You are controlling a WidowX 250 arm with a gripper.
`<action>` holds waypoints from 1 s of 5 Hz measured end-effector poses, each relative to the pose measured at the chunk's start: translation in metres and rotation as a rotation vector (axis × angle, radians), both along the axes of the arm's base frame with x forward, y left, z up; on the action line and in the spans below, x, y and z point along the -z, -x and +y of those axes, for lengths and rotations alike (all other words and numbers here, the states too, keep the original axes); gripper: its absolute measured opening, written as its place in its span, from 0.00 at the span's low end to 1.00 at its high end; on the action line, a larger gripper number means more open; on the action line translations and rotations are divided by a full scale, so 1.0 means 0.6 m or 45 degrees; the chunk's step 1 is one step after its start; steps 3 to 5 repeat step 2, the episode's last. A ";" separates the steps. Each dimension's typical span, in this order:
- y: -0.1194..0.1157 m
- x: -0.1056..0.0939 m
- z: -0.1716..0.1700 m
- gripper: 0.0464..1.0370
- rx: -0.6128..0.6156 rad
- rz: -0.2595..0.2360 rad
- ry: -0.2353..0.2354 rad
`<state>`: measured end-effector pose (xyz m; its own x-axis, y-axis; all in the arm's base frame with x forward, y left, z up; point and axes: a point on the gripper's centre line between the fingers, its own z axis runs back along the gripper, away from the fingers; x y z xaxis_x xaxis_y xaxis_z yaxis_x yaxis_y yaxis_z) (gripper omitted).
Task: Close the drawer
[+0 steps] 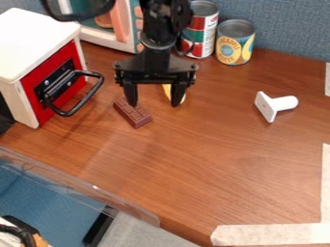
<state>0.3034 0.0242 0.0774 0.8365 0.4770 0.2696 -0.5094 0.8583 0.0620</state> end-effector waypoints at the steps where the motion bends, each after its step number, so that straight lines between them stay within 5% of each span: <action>1: 0.004 -0.043 -0.015 0.96 0.022 -0.083 0.047; 2: 0.022 -0.088 -0.007 0.96 0.005 -0.107 0.016; 5: 0.022 -0.088 -0.007 0.96 0.005 -0.107 0.016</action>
